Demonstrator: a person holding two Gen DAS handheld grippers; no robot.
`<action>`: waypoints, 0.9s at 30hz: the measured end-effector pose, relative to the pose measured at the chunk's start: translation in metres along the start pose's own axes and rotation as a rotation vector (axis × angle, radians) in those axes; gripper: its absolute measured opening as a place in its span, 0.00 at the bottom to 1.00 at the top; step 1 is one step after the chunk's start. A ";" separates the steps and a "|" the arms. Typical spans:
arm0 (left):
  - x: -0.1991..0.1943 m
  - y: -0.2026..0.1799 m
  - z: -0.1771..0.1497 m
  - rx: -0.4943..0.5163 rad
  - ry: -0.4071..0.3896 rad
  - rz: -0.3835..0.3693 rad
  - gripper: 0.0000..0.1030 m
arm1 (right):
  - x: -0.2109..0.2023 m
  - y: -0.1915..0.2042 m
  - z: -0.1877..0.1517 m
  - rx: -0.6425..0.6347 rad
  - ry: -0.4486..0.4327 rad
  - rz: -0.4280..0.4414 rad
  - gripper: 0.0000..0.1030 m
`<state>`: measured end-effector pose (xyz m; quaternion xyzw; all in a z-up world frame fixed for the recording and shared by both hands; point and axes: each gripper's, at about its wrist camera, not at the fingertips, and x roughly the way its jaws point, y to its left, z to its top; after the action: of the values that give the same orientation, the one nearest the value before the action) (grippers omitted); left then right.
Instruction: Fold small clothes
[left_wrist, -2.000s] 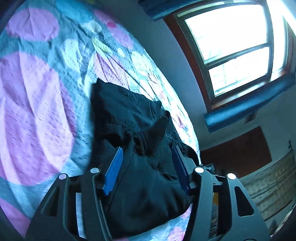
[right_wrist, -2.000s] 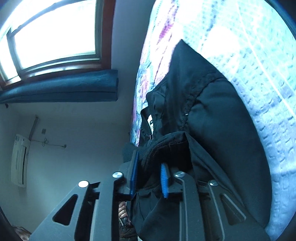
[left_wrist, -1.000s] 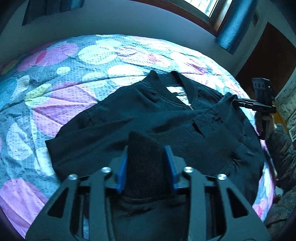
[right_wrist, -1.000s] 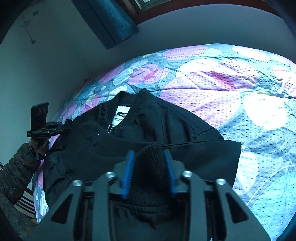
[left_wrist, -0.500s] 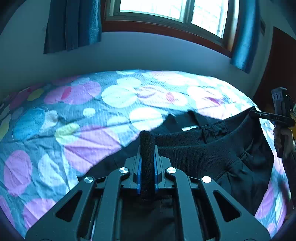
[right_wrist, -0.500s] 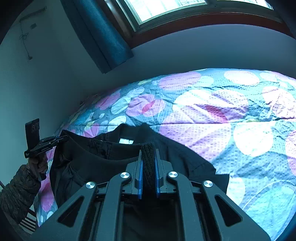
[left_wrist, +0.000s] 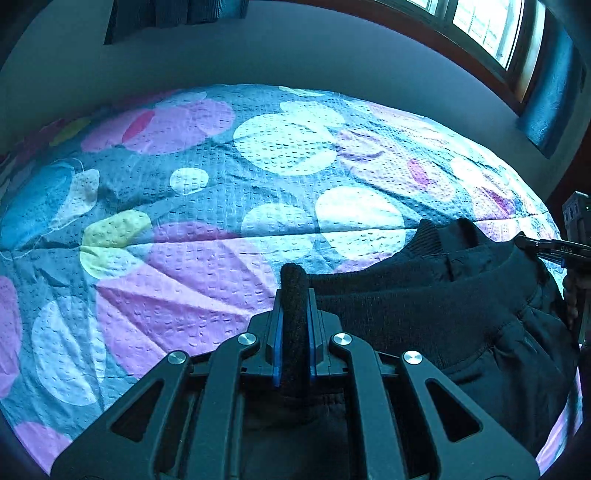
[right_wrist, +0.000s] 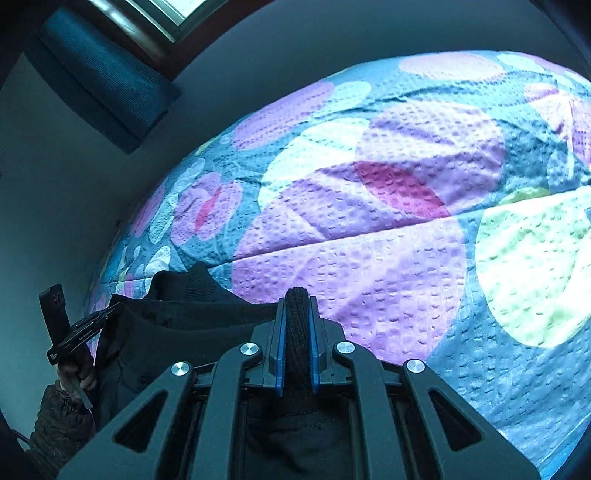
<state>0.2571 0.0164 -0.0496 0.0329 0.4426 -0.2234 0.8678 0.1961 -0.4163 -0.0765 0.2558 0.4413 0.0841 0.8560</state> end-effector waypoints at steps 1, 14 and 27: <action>0.001 0.000 -0.001 -0.004 0.001 -0.001 0.09 | 0.003 -0.003 -0.001 0.010 0.006 0.002 0.10; -0.025 0.018 -0.005 -0.113 -0.034 -0.055 0.20 | -0.010 -0.027 -0.003 0.175 -0.037 0.043 0.20; -0.123 0.040 -0.108 -0.254 -0.134 -0.012 0.66 | -0.045 0.050 -0.033 0.165 -0.065 0.243 0.55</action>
<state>0.1298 0.1243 -0.0240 -0.0947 0.4087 -0.1725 0.8912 0.1468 -0.3776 -0.0347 0.3794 0.3845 0.1420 0.8295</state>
